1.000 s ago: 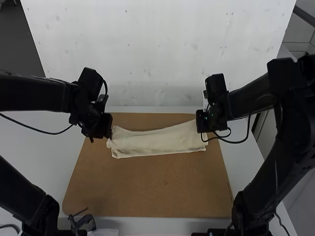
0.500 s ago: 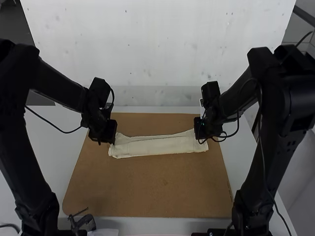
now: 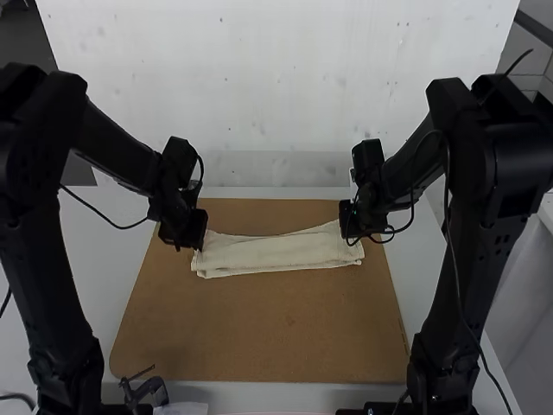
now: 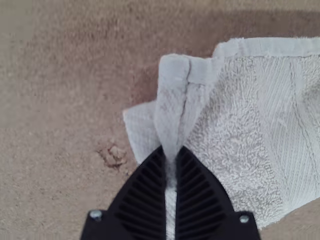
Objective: Fold the towel.
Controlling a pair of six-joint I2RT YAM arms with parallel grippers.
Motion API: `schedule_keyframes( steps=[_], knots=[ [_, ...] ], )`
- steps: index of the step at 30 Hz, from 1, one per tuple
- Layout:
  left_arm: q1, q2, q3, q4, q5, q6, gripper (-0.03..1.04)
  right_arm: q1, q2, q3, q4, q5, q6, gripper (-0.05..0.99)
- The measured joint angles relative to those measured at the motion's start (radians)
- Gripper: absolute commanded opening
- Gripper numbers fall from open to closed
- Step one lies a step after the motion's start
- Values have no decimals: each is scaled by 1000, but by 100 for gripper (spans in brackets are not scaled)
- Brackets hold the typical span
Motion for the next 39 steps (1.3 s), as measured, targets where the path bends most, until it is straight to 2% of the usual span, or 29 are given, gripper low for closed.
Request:
schedule_keyframes(
  steps=[2, 3, 4, 6, 10, 15, 20, 23, 27, 28, 30, 32, 33, 35, 39],
  knots=[
    [0, 4, 4, -45, 0, 10, 82, -2, 0, 0, 2, 2, 7, 66],
    [1, 4, 14, -95, 0, 10, 94, -4, 0, 0, 2, 3, 8, 72],
    [3, 3, 26, -140, 1, 10, 102, -8, 0, 1, -2, 3, 10, 75],
    [14, -2, 54, -220, 5, 10, 102, -23, 0, 10, -19, 3, 11, 77],
    [42, -100, 60, -249, 20, 8, 101, -51, -13, 33, -79, -10, 27, 77],
    [97, -311, 71, -238, 43, 8, 101, -79, -58, 65, -165, -53, 59, 76],
    [154, -393, 81, -224, 46, 10, 101, -88, -41, 100, -248, -95, 93, 76],
    [158, -394, 80, -219, 50, 10, 101, -88, 17, 121, -259, -109, 112, 76],
    [158, -394, 55, -165, 54, 10, 101, -88, 98, 139, -259, -119, 132, 75],
    [158, -394, 47, -159, 54, 10, 101, -88, 111, 146, -262, -113, 133, 69],
    [158, -394, 32, -156, 54, 10, 101, -87, 120, 167, -274, -109, 138, 38],
    [162, -394, 24, -156, 57, 10, 101, -87, 124, 174, -282, -86, 145, 17],
    [167, -394, 24, -156, 58, 10, 101, -87, 125, 174, -282, -71, 150, 12],
    [175, -394, 24, -152, 59, 10, 101, -78, 130, 178, -277, -79, 158, 1],
    [191, -394, 24, -151, 62, 10, 101, -59, 133, 197, -303, -64, 171, 1]
  ],
)
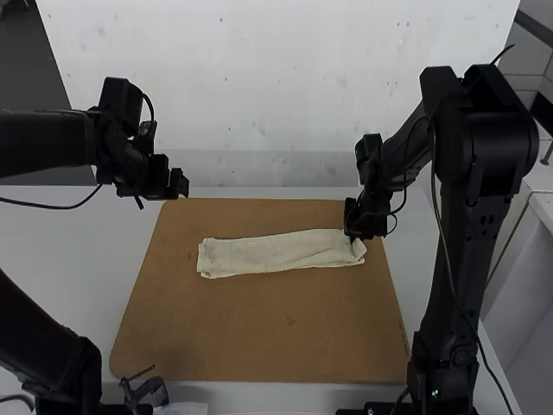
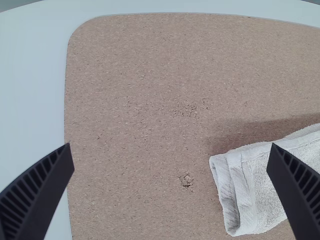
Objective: Fold the towel.
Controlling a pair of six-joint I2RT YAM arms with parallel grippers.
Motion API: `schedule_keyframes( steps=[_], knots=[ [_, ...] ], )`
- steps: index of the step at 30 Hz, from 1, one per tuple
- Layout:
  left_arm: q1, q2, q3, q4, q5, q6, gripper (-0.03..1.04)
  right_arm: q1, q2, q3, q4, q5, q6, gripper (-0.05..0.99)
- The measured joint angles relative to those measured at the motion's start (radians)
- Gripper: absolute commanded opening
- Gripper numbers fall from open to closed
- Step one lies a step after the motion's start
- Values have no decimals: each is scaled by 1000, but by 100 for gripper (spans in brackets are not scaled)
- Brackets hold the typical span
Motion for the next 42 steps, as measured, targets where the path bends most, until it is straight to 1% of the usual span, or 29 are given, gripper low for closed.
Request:
schedule_keyframes(
  steps=[7, 10, 13, 16, 22, 26, 29, 32, 35, 38, 40, 42],
  knots=[
    [6, -13, -12, 3, 7, 0, 101, -9, 0, 21, -52, -23, 4, 1],
    [6, -21, -18, 3, 7, 0, 101, -44, -7, 24, -73, -56, -6, 2],
    [6, -21, -18, 4, 7, 0, 101, -112, -33, 24, -109, -83, -37, 2],
    [6, -21, -18, 10, 8, 0, 101, -217, -45, 38, -121, -95, -82, 1],
    [6, -21, -18, 10, 15, 0, 101, -387, -41, 79, -125, -95, -174, 2],
    [7, -21, -31, 16, 18, 0, 101, -472, 18, 167, -148, -96, -218, 2],
    [11, -21, -42, 19, 22, 0, 101, -500, 47, 214, -188, -94, -236, 2],
    [11, -21, -48, 24, 22, 0, 101, -478, 39, 214, -209, -90, -240, 2],
    [11, -21, -52, 32, 22, 0, 101, -395, -1, 192, -209, -80, -223, 2],
    [14, -21, -54, 37, 22, 0, 100, -232, -79, 158, -211, -70, -182, 1],
    [27, -24, -60, 38, 22, 1, 100, -97, -123, 153, -213, -58, -145, 2],
    [42, -34, -72, 40, 22, 10, 100, 11, -142, 155, -221, -40, -109, 2]
  ],
)
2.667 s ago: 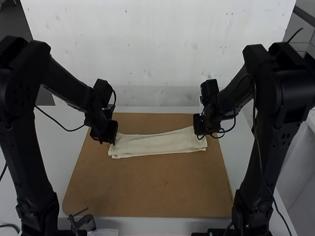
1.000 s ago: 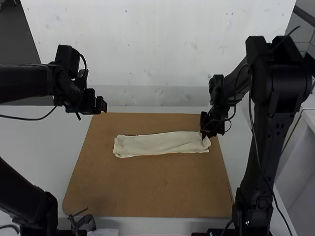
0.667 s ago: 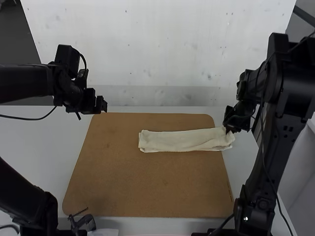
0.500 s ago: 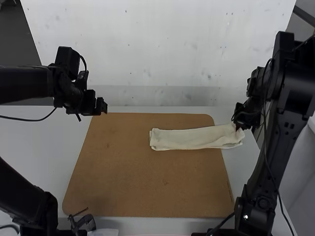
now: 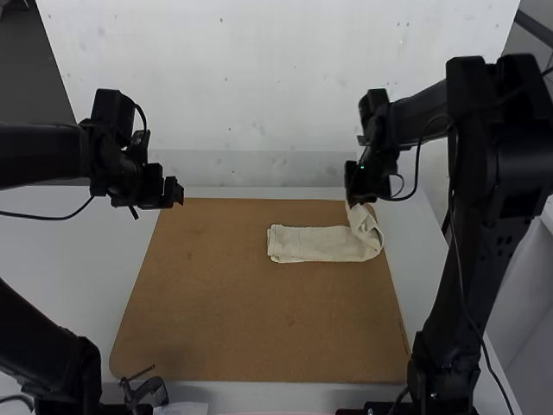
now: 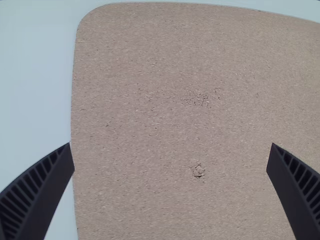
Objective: Fold the towel.
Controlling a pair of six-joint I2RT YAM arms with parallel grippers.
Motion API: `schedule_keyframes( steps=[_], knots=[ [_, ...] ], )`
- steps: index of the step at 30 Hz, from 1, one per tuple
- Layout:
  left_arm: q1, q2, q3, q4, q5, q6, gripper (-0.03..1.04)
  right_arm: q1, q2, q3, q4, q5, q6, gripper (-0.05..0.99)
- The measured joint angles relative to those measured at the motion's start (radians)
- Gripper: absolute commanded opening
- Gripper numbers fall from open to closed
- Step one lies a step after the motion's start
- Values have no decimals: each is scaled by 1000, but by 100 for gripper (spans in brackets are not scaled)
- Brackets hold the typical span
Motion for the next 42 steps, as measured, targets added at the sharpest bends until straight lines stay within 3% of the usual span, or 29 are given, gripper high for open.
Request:
schedule_keyframes(
  steps=[9, 17, 21, 25, 29, 32, 33, 42],
  knots=[
    [75, -32, -28, 11, 1, 37, 100, 334, 77, 87, -44, 83, 153, 2],
    [80, -53, -42, 18, 3, 46, 100, 439, 176, 164, -52, 127, 224, 2],
    [80, -53, -48, 23, 4, 47, 100, 441, 193, 170, -44, 138, 241, 51],
    [86, -53, -59, 39, 4, 47, 100, 442, 167, 168, -9, 138, 246, 52],
    [91, -53, -59, 45, 4, 47, 100, 438, 58, 168, -8, 132, 250, 49],
    [92, -53, -59, 45, 4, 47, 100, 424, -34, 177, -31, 124, 249, 9],
    [93, -53, -59, 45, 4, 47, 100, 416, -59, 178, -34, 122, 250, 1],
    [92, -53, -63, 47, 4, 47, 100, 412, 3, 63, -36, 122, 249, 1]
  ],
)
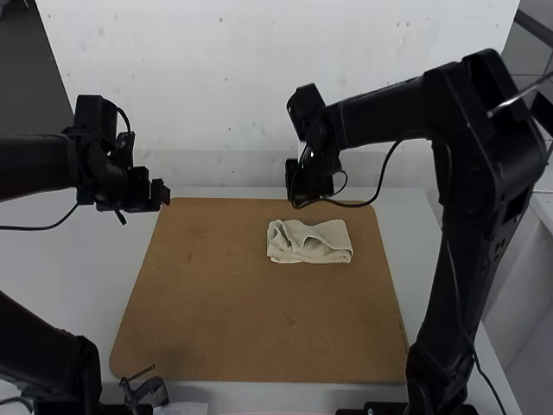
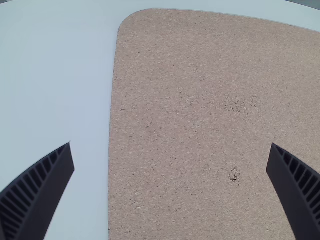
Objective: Fold the towel.
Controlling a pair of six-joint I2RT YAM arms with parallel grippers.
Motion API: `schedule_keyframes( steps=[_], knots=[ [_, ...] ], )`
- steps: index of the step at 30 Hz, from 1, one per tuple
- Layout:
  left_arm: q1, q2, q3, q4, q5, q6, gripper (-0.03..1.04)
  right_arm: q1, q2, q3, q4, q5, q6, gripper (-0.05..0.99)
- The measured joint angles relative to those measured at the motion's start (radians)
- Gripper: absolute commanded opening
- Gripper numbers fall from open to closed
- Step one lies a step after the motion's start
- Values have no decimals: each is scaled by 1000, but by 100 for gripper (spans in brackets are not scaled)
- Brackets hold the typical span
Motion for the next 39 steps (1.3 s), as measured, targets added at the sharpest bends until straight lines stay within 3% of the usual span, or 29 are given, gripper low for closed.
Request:
schedule_keyframes(
  steps=[11, 33, 34, 37, 39],
  knots=[
    [0, 0, -27, 16, 0, 0, 100, 69, 51, -48, 21, 2, 0, 1],
    [0, 0, -30, 43, 0, 0, 100, 6, 97, -48, 36, 24, -28, 2],
    [0, 0, -29, 43, 0, 0, 100, 6, 97, -48, 36, 24, -30, 3],
    [0, 0, -30, 49, 0, 0, 100, 8, 97, -50, 50, 24, -32, 20],
    [0, 0, -30, 53, 0, 0, 100, 11, 97, -56, 57, 24, -35, 22]
  ],
)
